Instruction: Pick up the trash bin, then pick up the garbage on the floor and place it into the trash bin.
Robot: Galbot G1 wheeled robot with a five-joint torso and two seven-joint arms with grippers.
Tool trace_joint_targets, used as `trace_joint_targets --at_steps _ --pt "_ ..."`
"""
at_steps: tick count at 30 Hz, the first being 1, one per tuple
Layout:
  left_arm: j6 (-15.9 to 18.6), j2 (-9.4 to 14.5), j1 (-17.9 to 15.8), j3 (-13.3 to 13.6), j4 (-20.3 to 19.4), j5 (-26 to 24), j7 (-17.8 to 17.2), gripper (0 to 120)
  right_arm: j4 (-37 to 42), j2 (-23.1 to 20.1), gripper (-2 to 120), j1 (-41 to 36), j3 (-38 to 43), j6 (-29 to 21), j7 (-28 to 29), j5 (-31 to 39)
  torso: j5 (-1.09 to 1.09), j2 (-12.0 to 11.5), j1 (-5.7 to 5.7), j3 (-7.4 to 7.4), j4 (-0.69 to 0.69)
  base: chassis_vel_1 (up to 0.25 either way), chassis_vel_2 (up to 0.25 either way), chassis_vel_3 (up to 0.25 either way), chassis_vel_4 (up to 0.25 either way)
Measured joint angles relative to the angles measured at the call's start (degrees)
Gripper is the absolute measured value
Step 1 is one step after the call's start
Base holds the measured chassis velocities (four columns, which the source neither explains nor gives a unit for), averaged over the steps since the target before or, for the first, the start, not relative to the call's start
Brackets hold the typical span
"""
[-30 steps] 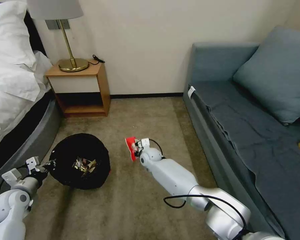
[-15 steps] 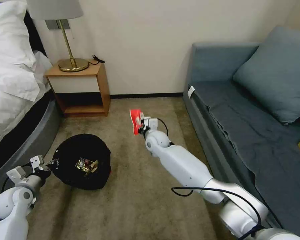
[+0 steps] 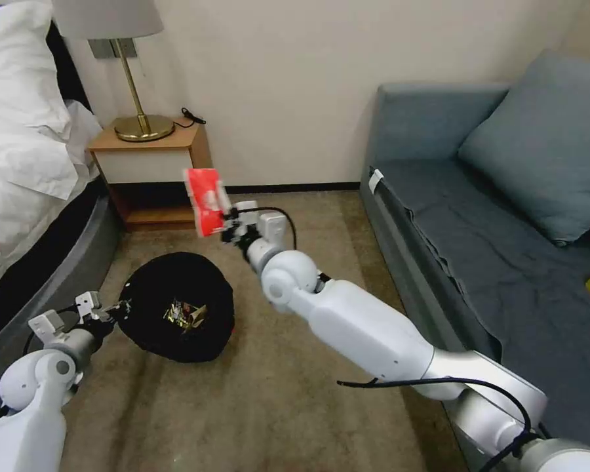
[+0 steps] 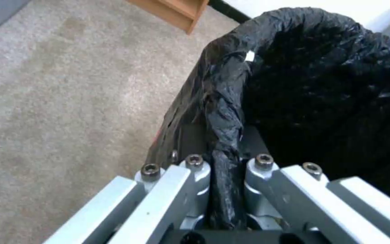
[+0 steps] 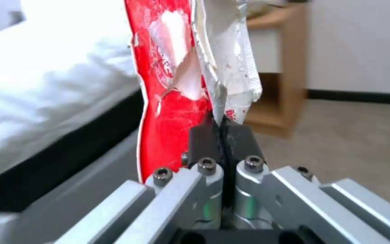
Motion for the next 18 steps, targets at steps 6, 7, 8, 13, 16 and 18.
trace_joint_targets --at_steps 6,7,8,13,16,18 --pt "0.8 -0.6 0.7 -0.2 -1.7 -1.1 -0.5 4 3.5 -2.1 0 -1.7 -3.0 0.5 -2.4 -2.0 0.00 0.0 0.00 0.00 -0.02 0.000 0.000 0.000 0.000" --pt "1.0 -0.8 1.0 -0.2 -2.1 -1.2 -0.6 4 4.0 -2.7 0 -2.6 -3.5 0.5 -3.0 -2.7 0.00 0.0 0.00 0.00 -0.04 0.000 0.000 0.000 0.000" --pt "1.1 -1.0 1.3 -0.3 -2.5 -1.3 -0.6 4 4.4 -3.4 0 -3.6 -4.2 0.6 -3.6 -3.6 0.00 0.0 0.00 0.00 -0.04 0.000 0.000 0.000 0.000" --pt "1.3 -1.4 1.9 -0.3 -3.5 -1.4 -0.8 4 5.2 -4.8 0 -7.0 -6.1 0.8 -5.2 -6.8 0.00 0.0 0.00 0.00 -0.02 0.000 0.000 0.000 0.000" --pt "1.4 -1.6 2.2 -0.3 -4.0 -1.4 -0.8 4 5.2 -5.0 0 -7.9 -6.6 0.8 -5.8 -8.5 0.00 0.0 0.00 0.00 -0.03 0.000 0.000 0.000 0.000" --pt "1.5 -1.8 2.4 -0.2 -4.2 -1.4 -0.8 4 5.0 -5.0 0 -8.3 -6.7 0.7 -5.8 -9.3 0.00 0.0 0.00 0.00 -0.02 0.000 0.000 0.000 0.000"
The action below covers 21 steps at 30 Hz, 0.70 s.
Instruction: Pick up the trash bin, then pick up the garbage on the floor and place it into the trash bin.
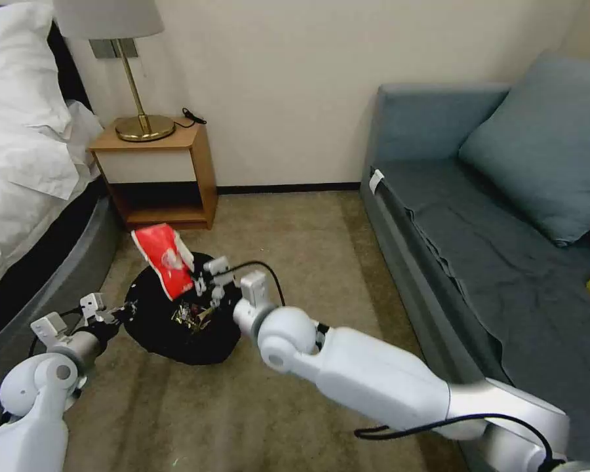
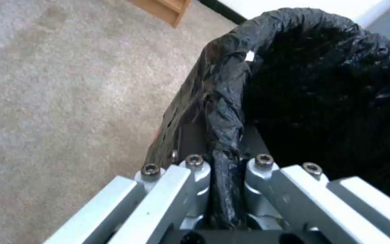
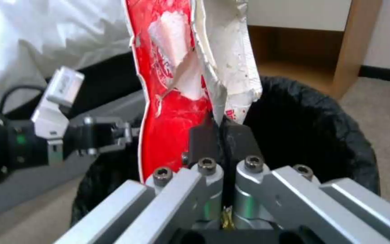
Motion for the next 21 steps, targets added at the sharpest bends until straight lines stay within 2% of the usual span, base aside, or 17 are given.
trace_joint_targets --at_steps 5,7,10,12,14,16,18,19,21 --pt "0.0 -0.6 0.5 0.1 -0.7 0.1 -0.2 4 -0.4 -0.2 4 -1.0 -0.1 -0.3 -0.1 -2.4 0.00 0.0 0.00 0.00 0.00 0.000 0.000 0.000 0.000" --pt "0.0 -0.8 0.6 0.1 -1.1 0.1 -0.3 4 -0.3 -0.5 15 -1.3 -0.1 -0.5 -0.3 -3.2 0.00 0.0 0.00 0.00 0.00 0.000 0.000 0.000 0.000" --pt "0.0 -0.9 0.8 0.1 -1.4 0.1 -0.4 4 -0.2 -0.7 22 -1.5 0.0 -0.7 -0.4 -3.8 0.00 0.0 0.00 0.00 0.00 0.000 0.000 0.000 0.000" --pt "0.1 -0.9 0.8 0.1 -1.6 0.1 -0.5 4 0.1 -0.9 33 -1.5 0.1 -0.8 -0.4 -4.1 0.00 0.0 0.00 0.00 0.00 0.000 0.000 0.000 0.000" --pt "0.1 -0.9 0.8 0.1 -1.6 0.1 -0.6 4 0.2 -0.9 35 -1.6 0.1 -0.9 -0.4 -4.2 0.00 0.0 0.00 0.00 0.00 0.000 0.000 0.000 0.000" --pt "0.1 -1.0 0.7 0.2 -1.6 0.1 -1.4 4 0.8 -1.0 46 -1.5 0.5 -1.0 -0.2 -4.7 0.01 0.0 0.00 0.00 0.00 0.000 0.000 0.000 0.000" --pt "0.1 -1.1 0.7 0.3 -1.7 0.1 -1.6 4 1.1 -1.1 50 -1.4 0.8 -1.0 -0.1 -4.9 0.00 0.0 0.00 0.00 0.00 0.000 0.000 0.000 0.000" --pt "0.1 -1.2 0.8 0.3 -1.8 0.2 -1.9 4 1.8 -1.5 58 -1.3 1.5 -1.0 0.3 -5.1 0.00 0.0 0.00 0.01 0.00 0.000 0.000 0.000 0.000" --pt "0.1 -1.3 1.0 0.3 -2.0 0.2 -2.2 4 2.8 -2.3 65 -1.3 2.7 -1.0 0.8 -5.5 0.00 0.0 0.00 0.00 0.00 0.000 0.000 0.000 0.000"
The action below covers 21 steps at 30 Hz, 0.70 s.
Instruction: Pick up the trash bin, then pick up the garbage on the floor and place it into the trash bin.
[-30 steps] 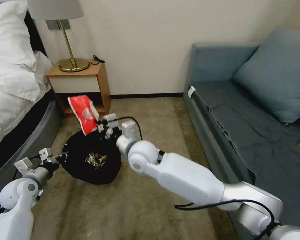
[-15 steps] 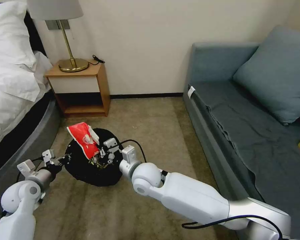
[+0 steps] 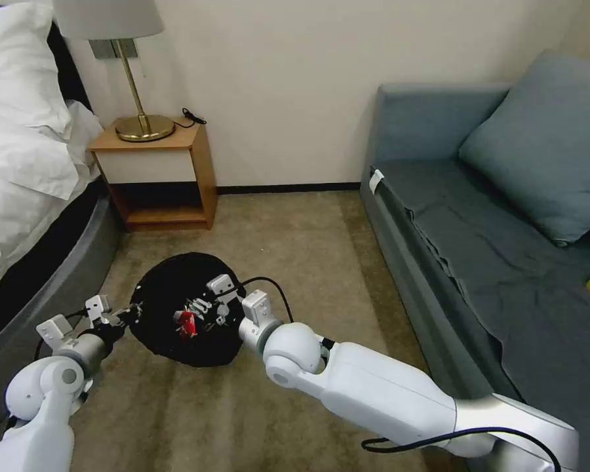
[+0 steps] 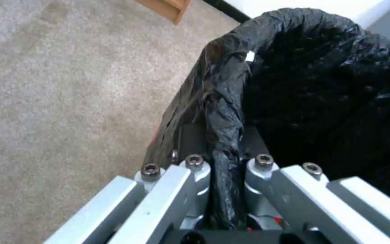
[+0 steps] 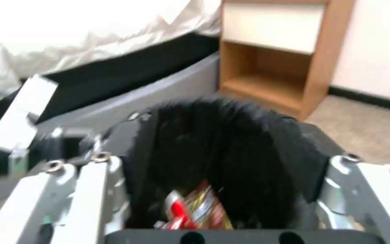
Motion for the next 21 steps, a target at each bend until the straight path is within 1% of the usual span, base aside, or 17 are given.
trace_joint_targets --at_steps 1,2,3,5,6,8,9,10,13,14,15,17,19,21 --pt "0.0 0.0 0.0 0.0 0.0 0.0 0.0 4 0.0 0.0 65 0.0 0.0 0.0 0.0 0.0 0.00 0.0 0.00 0.00 0.00 0.000 0.000 0.000 0.000" --pt "0.2 0.0 0.1 0.0 0.0 -0.1 -0.3 4 0.8 -0.9 71 -0.1 1.2 0.1 0.1 -0.6 0.00 0.0 0.00 0.00 0.00 0.000 0.000 0.000 0.000" --pt "0.4 0.0 0.1 0.1 0.0 -0.2 -0.6 4 1.5 -1.7 75 -0.3 2.3 0.2 0.1 -1.1 0.00 0.0 0.00 0.00 0.00 0.000 0.000 0.000 0.000" --pt "0.5 0.0 0.1 0.1 0.0 -0.3 -0.7 4 1.6 -1.9 75 -0.3 2.5 0.2 0.1 -1.1 0.00 0.0 0.00 0.00 0.00 0.000 0.000 0.000 0.000" --pt "1.1 0.1 0.1 0.2 0.0 -1.0 -1.4 4 2.7 -3.4 85 -0.8 4.2 0.2 0.4 -1.8 0.00 0.0 0.00 0.00 0.00 0.000 0.000 0.000 0.000" --pt "1.6 0.1 0.1 0.4 0.5 -1.7 -2.0 4 3.8 -5.2 93 -1.8 6.4 0.3 1.2 -4.4 0.01 0.0 0.00 0.00 0.00 0.000 0.000 0.000 0.000" --pt "1.6 0.1 0.1 0.4 0.5 -1.7 -2.0 4 3.8 -5.2 93 -1.8 6.4 0.3 1.2 -4.4 0.01 0.0 0.00 0.00 0.00 0.000 0.000 0.000 0.000" --pt "1.7 0.2 0.1 0.5 0.8 -1.8 -2.1 4 4.4 -6.2 97 -2.5 7.9 0.2 2.0 -6.5 0.01 0.0 0.00 0.00 0.00 0.000 0.000 0.000 0.000" --pt "1.8 0.2 0.1 0.8 1.8 -2.1 -2.3 4 6.9 -9.9 99 -6.1 14.0 -1.7 3.7 -13.2 0.02 0.0 0.00 0.00 -0.01 0.000 0.000 0.000 0.000" --pt "1.9 0.1 0.1 0.9 2.0 -2.1 -2.3 4 7.7 -11.0 100 -7.0 15.3 -2.1 4.3 -14.0 0.01 0.0 0.00 0.00 -0.01 0.000 0.000 0.000 0.000" --pt "1.9 0.1 0.1 0.9 2.0 -2.1 -2.3 4 7.7 -11.0 100 -7.0 15.3 -2.1 4.3 -14.0 0.01 0.0 0.00 0.00 -0.01 0.000 0.000 0.000 0.000" --pt "1.9 0.0 0.4 0.9 2.5 -2.3 -2.3 4 9.9 -13.5 100 -10.0 18.9 -2.6 6.0 -15.7 0.01 0.0 0.00 0.00 -0.03 0.000 0.000 0.000 0.000" --pt "1.9 0.0 0.5 0.9 2.6 -2.3 -2.4 4 10.5 -14.0 100 -10.9 20.0 -2.6 6.1 -16.3 0.01 0.0 0.00 0.00 -0.02 0.000 0.000 0.000 0.000" --pt "1.9 -0.1 0.5 0.8 2.8 -2.2 -2.5 4 11.7 -14.5 100 -13.5 22.6 -2.8 6.4 -17.7 0.01 0.0 0.00 0.00 0.01 0.000 0.000 0.000 0.000"
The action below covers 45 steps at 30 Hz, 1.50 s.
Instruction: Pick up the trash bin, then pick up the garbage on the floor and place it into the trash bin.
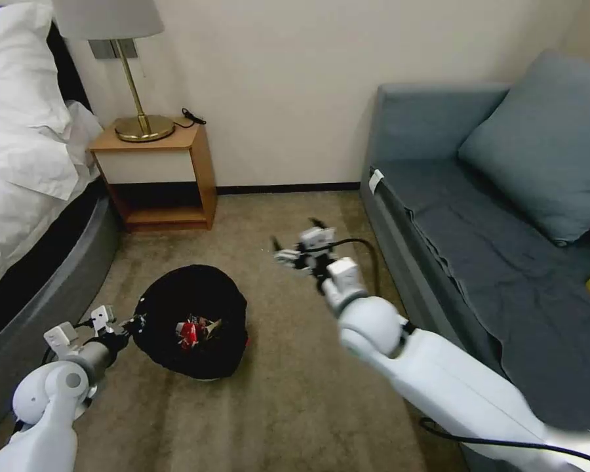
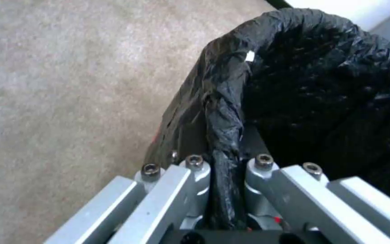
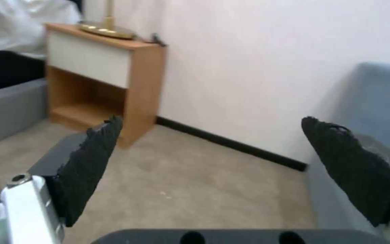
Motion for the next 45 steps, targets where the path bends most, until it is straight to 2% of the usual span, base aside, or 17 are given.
trace_joint_targets --at_steps 2,8,10,15,25,33,35,36,39,41,44,45 --pt "0.0 -0.1 -0.3 0.2 0.4 0.2 -0.2 4 2.4 -0.1 100 -5.4 4.3 -0.1 0.1 -2.4 0.01 0.0 0.00 0.00 -0.01 0.000 0.000 0.000 0.000" --pt "-0.1 -0.3 -0.5 0.5 1.0 0.5 -0.2 4 5.3 0.0 100 -12.6 9.2 -0.2 -0.1 -4.5 0.00 0.0 0.00 0.00 -0.03 0.000 0.000 0.000 0.000" --pt "-0.3 -0.5 -0.5 0.5 1.7 1.0 -0.3 4 8.6 1.3 100 -20.1 15.6 0.0 -2.1 -8.2 0.00 0.0 0.00 0.00 -0.01 0.000 0.000 0.000 0.000" --pt "-0.4 -0.8 -0.4 0.6 1.9 1.5 -0.4 4 12.1 1.5 100 -27.2 20.4 0.7 -4.4 -11.3 -0.01 0.0 0.00 -0.01 -0.02 0.000 0.000 0.000 0.000" --pt "-0.5 -1.8 -0.1 0.9 0.9 2.0 -0.7 4 15.4 3.8 100 -34.4 23.7 1.2 -5.9 -13.8 -0.01 0.0 0.00 -0.01 -0.01 0.000 0.000 0.000 0.000" --pt "-0.6 -1.8 0.3 0.8 0.6 2.1 -0.5 5 15.8 5.6 100 -37.2 25.4 2.6 -7.6 -15.6 -0.02 0.0 0.00 -0.01 -0.01 0.000 0.000 0.000 0.000" --pt "-0.6 -1.7 0.4 0.7 0.3 2.0 -0.2 12 16.0 5.9 100 -37.7 25.8 2.9 -7.9 -15.8 -0.01 0.0 0.00 -0.01 -0.02 0.000 0.000 0.000 0.000" --pt "-0.6 -1.7 0.4 0.7 0.3 2.0 -0.2 12 16.0 5.9 100 -37.7 25.8 2.9 -7.9 -15.8 -0.01 0.0 0.00 -0.01 -0.02 0.000 0.000 0.000 0.000" --pt "-1.0 -1.5 0.5 0.6 -0.2 2.7 0.7 29 16.3 6.4 100 -38.8 26.9 3.3 -8.4 -16.1 -0.01 0.0 0.00 0.00 -0.01 0.000 0.000 0.000 0.000" --pt "-1.3 -1.5 0.5 0.6 -0.6 3.1 1.0 32 16.3 6.5 100 -39.0 27.2 3.4 -8.4 -16.2 -0.02 0.0 0.00 0.00 -0.01 0.000 0.000 0.000 0.000" --pt "-2.0 -1.4 0.8 0.5 -1.8 3.9 1.7 47 16.5 6.9 100 -39.5 27.8 3.5 -8.5 -16.2 -0.02 0.0 0.00 0.00 -0.02 0.000 0.000 0.000 0.000" --pt "-2.0 -1.4 0.8 0.5 -1.8 3.9 1.7 47 16.5 6.9 100 -39.5 27.8 3.5 -8.5 -16.2 -0.02 0.0 0.00 0.00 -0.02 0.000 0.000 0.000 0.000"
